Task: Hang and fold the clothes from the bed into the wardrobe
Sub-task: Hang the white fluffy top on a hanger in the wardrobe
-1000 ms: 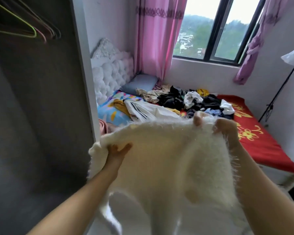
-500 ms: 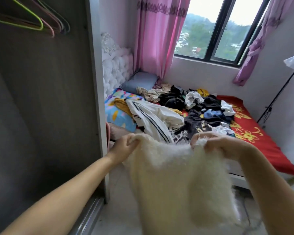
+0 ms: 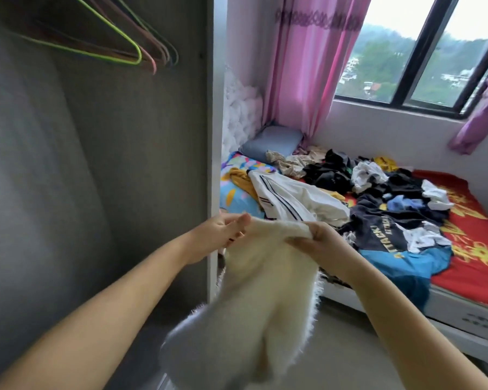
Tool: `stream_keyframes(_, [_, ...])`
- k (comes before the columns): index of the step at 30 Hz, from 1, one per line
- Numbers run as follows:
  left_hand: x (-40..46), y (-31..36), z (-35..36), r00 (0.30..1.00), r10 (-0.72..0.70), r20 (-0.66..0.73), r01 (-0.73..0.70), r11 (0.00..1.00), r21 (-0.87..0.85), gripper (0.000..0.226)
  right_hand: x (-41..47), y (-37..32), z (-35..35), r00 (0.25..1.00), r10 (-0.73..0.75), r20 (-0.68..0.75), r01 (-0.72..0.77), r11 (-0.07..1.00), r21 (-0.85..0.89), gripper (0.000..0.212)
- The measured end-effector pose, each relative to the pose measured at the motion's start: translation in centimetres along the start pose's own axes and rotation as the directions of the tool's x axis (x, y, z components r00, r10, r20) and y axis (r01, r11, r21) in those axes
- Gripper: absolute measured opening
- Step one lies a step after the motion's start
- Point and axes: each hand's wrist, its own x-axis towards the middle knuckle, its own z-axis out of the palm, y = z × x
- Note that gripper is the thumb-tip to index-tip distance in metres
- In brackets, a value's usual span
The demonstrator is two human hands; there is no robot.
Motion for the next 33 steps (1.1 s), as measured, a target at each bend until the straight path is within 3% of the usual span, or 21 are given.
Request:
stream_keyframes(2, [-1.0,-2.2,-1.3,0.994,-0.064,-0.087,0.056,0.995,-0.086,0.05,1.6,-0.7,-0.3,0.999,-0.04,-0.029,0.042,0.996,0.075,0.021])
stream_keyframes(4, [-1.9,-3.9,-2.2,0.992,-0.097,-0.076,0.096,0.995,-0.016,0.033,3.4,-1.1,-0.6,0.996,-0.074,-0.047,0.08,0.987,0.136,0.036])
stream_keyframes(9, [-2.2,-3.4,-3.8,0.992,-0.106,-0.069,0.105,0.994,-0.02,0.039,8.4,-0.5,-0.1,0.989,-0.145,0.031,0.138,0.978,0.153,0.041])
stream_keyframes(11, [-1.2,-3.5,-3.8,0.978,-0.138,-0.157,0.147,0.988,0.044,0.012,10.3,-0.1,0.2,0.982,-0.168,0.089,0.149,0.971,0.184,0.041])
stream_keyframes(14, [1.4,-4.5,-3.7,0.927,-0.225,-0.299,0.28,0.947,0.155,0.035,13.2,-0.2,0.4,0.966,-0.228,0.123,0.202,0.959,0.198,0.043])
stream_keyframes(17, [2.8,-6.3,-3.6,0.809,-0.449,-0.378,0.496,0.868,0.032,0.025,16.0,-0.2,-0.5,0.963,-0.265,0.057,0.24,0.931,0.274,0.052])
stream_keyframes(19, [2.8,-7.3,-4.3,0.727,-0.536,-0.429,0.615,0.787,0.06,0.014,17.6,0.0,-1.3,0.952,-0.304,0.044,0.276,0.91,0.31,0.055])
stream_keyframes(21, [2.1,-7.4,-5.6,0.598,-0.604,-0.526,0.642,0.755,-0.137,0.022,18.8,0.4,-1.7,0.946,-0.316,0.068,0.282,0.911,0.301,0.051])
stream_keyframes(23, [1.3,-6.7,-7.3,0.488,-0.643,-0.59,0.472,0.763,-0.442,0.025,19.8,1.2,-1.5,0.95,-0.294,0.103,0.259,0.93,0.259,0.043])
stream_keyframes(25, [0.6,-5.9,-8.9,0.385,-0.662,-0.643,0.162,0.735,-0.659,0.033,20.9,2.3,-0.8,0.952,-0.268,0.15,0.249,0.959,0.132,0.037])
stream_keyframes(27, [0.2,-5.0,-10.3,0.312,-0.681,-0.662,-0.13,0.66,-0.74,0.032,22.4,3.2,0.2,0.947,-0.255,0.194,0.262,0.965,-0.014,0.033])
stream_keyframes(29, [-0.5,-3.4,-11.6,0.265,-0.731,-0.629,-0.281,0.565,-0.776,0.023,23.8,3.4,1.5,0.94,-0.267,0.214,0.288,0.955,-0.076,0.037])
stream_keyframes(31, [-1.3,-2.1,-12.8,0.264,-0.755,-0.6,-0.343,0.508,-0.79,0.03,25.2,2.9,2.9,0.927,-0.281,0.247,0.316,0.942,-0.113,0.04])
stream_keyframes(33, [-2.0,-0.7,-13.7,0.326,-0.725,-0.607,-0.36,0.498,-0.789,0.042,26.4,2.0,4.5,0.912,-0.294,0.284,0.357,0.912,-0.201,0.04])
